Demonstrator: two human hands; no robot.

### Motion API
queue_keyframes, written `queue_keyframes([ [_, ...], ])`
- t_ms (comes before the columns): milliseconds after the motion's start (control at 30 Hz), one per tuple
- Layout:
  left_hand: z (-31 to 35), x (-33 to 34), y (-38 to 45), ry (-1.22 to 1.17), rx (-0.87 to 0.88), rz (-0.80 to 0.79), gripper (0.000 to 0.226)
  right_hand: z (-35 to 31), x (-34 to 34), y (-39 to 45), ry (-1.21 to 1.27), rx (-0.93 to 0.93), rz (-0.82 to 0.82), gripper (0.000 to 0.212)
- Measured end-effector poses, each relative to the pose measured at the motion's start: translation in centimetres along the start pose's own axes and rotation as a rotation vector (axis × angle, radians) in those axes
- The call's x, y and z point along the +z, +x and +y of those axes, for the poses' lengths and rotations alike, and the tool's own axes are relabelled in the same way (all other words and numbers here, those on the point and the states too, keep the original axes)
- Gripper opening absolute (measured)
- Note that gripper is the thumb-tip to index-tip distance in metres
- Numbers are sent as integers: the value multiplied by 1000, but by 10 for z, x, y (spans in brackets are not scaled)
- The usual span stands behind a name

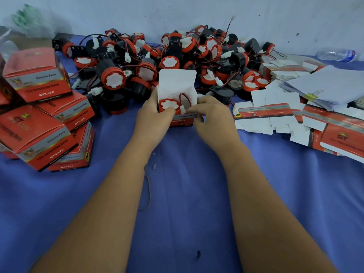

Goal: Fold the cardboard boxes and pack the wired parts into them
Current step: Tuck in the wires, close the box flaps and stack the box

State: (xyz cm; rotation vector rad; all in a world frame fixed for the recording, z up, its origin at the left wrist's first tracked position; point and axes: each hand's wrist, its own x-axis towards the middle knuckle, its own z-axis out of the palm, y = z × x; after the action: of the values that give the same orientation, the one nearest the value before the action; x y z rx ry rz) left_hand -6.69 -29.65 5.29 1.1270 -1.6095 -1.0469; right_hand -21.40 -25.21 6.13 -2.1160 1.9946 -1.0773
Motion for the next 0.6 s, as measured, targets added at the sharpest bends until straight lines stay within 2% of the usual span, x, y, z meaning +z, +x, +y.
queue_keyframes([
  [100,-1,0,1,-17,-14,-8,48,-3,3,-3,67,-6,93,19],
  [267,0,-1,1,-79,-61,-36,39,-2,11,0,44,-28,197,24],
  [367,5,-1,-1,-108,-50,-60,40,-2,11,2,166,47,270,10],
  [467,9,-2,-3,-336,-98,-26,37,-3,10,2,310,111,316,30],
  [533,8,-4,-2,-422,-121,-8,50,-4,11,1,326,100,290,33],
  [600,7,-6,0,-403,-111,-21,42,-3,13,1,306,65,249,31],
])
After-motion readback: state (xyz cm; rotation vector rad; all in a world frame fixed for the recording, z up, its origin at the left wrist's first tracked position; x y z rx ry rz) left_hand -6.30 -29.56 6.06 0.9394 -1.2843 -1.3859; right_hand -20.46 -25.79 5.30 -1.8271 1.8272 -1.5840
